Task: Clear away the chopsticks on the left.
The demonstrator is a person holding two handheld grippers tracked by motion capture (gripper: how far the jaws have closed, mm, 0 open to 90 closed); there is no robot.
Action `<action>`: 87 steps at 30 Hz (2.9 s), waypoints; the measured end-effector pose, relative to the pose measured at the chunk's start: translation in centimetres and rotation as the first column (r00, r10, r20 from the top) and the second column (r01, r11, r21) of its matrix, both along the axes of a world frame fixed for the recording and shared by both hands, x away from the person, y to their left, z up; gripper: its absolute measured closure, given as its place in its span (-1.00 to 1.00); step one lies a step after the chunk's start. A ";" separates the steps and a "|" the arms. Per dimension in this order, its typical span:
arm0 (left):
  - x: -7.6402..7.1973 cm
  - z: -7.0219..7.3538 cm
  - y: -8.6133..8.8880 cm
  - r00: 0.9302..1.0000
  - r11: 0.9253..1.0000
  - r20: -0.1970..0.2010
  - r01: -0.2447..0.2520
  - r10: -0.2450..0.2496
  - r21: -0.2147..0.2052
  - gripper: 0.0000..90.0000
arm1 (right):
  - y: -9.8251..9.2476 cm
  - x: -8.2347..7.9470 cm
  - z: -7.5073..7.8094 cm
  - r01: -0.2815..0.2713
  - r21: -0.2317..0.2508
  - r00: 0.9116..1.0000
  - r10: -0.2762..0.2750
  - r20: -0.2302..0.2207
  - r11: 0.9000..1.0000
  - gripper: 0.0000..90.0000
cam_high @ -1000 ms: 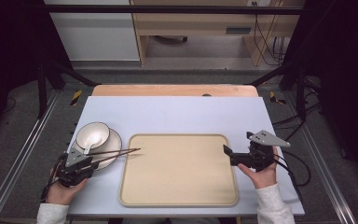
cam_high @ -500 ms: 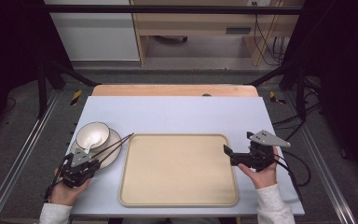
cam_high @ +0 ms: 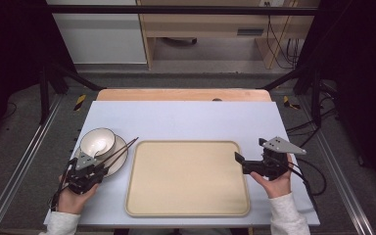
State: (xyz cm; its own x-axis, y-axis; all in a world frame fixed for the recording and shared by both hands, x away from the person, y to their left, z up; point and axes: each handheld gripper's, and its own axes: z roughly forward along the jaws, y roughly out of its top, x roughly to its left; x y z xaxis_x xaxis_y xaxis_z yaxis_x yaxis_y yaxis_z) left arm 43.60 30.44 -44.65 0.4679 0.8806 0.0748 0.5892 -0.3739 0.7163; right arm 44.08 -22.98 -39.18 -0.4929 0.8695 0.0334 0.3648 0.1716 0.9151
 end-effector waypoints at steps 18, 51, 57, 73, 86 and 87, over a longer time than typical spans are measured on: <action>0.2 -0.1 -0.5 0.999 1.000 -0.033 0.002 -0.003 -0.013 0.87 | 0.0 0.0 0.0 -0.005 -0.001 1.000 0.005 -0.004 1.000 -0.95; -3.0 2.0 -5.8 0.977 0.970 0.089 -0.179 0.195 -0.164 0.87 | -0.1 -0.4 0.3 0.013 0.018 1.000 -0.013 0.012 1.000 -0.96; -2.6 2.2 -7.3 0.973 0.968 0.101 -0.190 0.208 -0.162 0.87 | 0.0 -0.4 0.4 0.011 0.017 1.000 -0.011 0.014 1.000 -0.96; -3.8 1.7 -9.8 0.945 0.927 0.134 -0.253 0.298 -0.278 0.87 | 0.1 -0.6 0.7 0.000 0.022 1.000 -0.001 0.022 1.000 -0.96; -5.0 -1.8 -11.2 0.935 0.910 0.106 -0.295 0.337 -0.293 0.87 | 0.7 -0.2 0.2 -0.017 0.012 1.000 0.017 0.005 1.000 -0.96; -5.0 -1.9 -11.3 0.936 0.911 0.105 -0.294 0.336 -0.290 0.87 | 0.8 -0.2 0.1 -0.015 0.013 1.000 0.015 0.003 1.000 -0.96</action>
